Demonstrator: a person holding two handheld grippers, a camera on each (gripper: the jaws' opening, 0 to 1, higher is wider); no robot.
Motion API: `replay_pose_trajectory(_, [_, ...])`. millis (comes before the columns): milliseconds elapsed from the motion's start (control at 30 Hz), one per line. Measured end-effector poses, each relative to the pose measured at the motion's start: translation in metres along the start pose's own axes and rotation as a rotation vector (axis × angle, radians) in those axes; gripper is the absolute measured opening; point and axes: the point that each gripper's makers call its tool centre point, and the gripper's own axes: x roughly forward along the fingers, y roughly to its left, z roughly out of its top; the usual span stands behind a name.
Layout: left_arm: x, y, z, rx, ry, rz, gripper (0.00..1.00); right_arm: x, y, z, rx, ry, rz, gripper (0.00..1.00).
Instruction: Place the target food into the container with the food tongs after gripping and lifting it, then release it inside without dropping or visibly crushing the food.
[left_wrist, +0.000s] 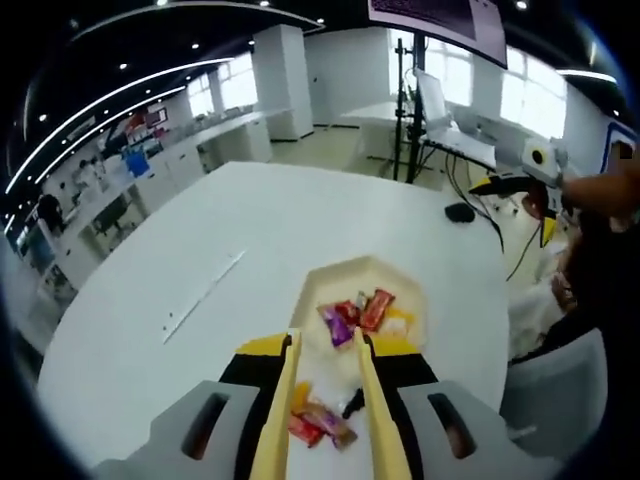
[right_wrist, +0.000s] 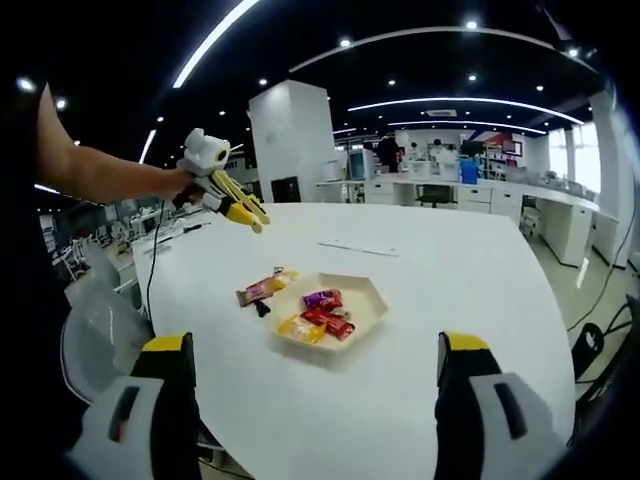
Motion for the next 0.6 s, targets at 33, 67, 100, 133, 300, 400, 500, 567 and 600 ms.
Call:
replay_pose_trajectory(33, [-0.004, 0.003, -0.003, -0.009, -0.005, 0.009, 0.25, 0.001, 0.003, 0.0, -0.003, 0.003, 0.001, 1.0])
replay_pose_trajectory(67, [-0.011, 0.005, -0.008, -0.023, -0.011, 0.02, 0.25, 0.002, 0.004, 0.0, -0.004, 0.004, 0.001, 1.0])
replay_pose_trajectory(100, [-0.016, 0.008, -0.012, -0.03, -0.016, 0.034, 0.25, 0.003, 0.005, 0.0, -0.003, 0.004, -0.001, 1.0])
replay_pose_trajectory(133, [-0.022, 0.012, -0.018, -0.038, -0.016, 0.05, 0.25, 0.005, 0.006, 0.001, -0.002, 0.002, -0.003, 1.0])
replay_pose_trajectory(300, [-0.041, 0.02, -0.047, -0.015, 0.007, 0.094, 0.25, 0.012, 0.013, 0.008, -0.048, -0.009, -0.019, 1.0])
replay_pose_trajectory(400, [-0.054, 0.022, -0.061, -0.049, -0.011, 0.095, 0.25, 0.014, 0.016, 0.015, -0.028, -0.012, -0.059, 0.98])
replay_pose_trajectory(500, [-0.063, 0.021, -0.073, -0.041, -0.011, 0.091, 0.25, 0.018, 0.029, 0.02, -0.029, -0.005, -0.066, 0.98])
replay_pose_trajectory(567, [-0.067, 0.02, -0.075, -0.042, -0.012, 0.085, 0.25, 0.019, 0.037, 0.02, -0.027, 0.011, -0.071, 0.99])
replay_pose_trajectory(600, [-0.069, 0.02, -0.077, -0.035, -0.014, 0.083, 0.25, 0.019, 0.04, 0.02, -0.028, 0.013, -0.075, 0.99])
